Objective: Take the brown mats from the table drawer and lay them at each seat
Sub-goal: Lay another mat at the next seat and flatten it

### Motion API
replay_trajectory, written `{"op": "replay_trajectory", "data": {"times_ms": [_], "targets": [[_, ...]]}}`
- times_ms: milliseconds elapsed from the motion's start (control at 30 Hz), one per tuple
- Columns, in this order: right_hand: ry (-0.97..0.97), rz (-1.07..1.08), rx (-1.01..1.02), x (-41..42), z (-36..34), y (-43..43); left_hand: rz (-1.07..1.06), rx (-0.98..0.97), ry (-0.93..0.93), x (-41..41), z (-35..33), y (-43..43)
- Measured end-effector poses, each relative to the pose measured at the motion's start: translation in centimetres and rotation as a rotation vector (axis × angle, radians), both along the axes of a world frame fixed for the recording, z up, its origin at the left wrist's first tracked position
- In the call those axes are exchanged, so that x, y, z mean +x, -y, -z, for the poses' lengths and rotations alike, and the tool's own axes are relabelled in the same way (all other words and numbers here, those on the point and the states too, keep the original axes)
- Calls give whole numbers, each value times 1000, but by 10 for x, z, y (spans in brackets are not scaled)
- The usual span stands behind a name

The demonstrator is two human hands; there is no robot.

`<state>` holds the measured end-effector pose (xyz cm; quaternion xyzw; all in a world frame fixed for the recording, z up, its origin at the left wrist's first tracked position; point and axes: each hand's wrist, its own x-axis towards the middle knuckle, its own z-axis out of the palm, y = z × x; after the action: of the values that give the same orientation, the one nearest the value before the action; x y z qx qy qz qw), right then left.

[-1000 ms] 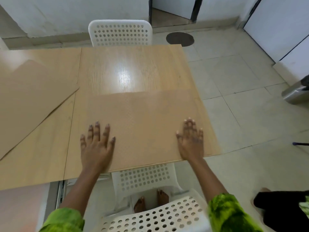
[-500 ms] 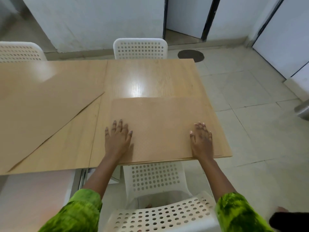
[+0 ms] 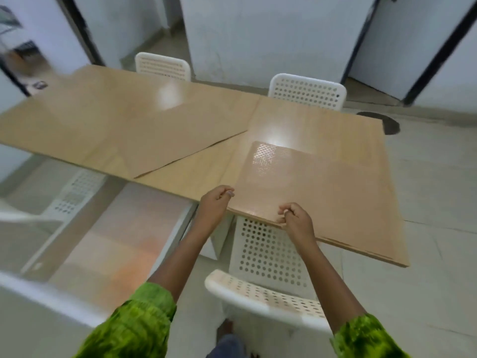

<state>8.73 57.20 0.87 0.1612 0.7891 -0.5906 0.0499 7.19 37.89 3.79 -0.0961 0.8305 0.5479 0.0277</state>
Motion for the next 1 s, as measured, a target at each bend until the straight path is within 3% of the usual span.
{"op": "replay_trajectory", "data": {"times_ms": [433,767,1000], "targets": [[108,-299,-96,30,3,231,-261,93,7,84,-7,223],[101,-179,-178,61,-2,399,-239,146,-2,114,-21,391],[37,-79,-97,16,1,439,-151,114,40,60,-11,441]]}}
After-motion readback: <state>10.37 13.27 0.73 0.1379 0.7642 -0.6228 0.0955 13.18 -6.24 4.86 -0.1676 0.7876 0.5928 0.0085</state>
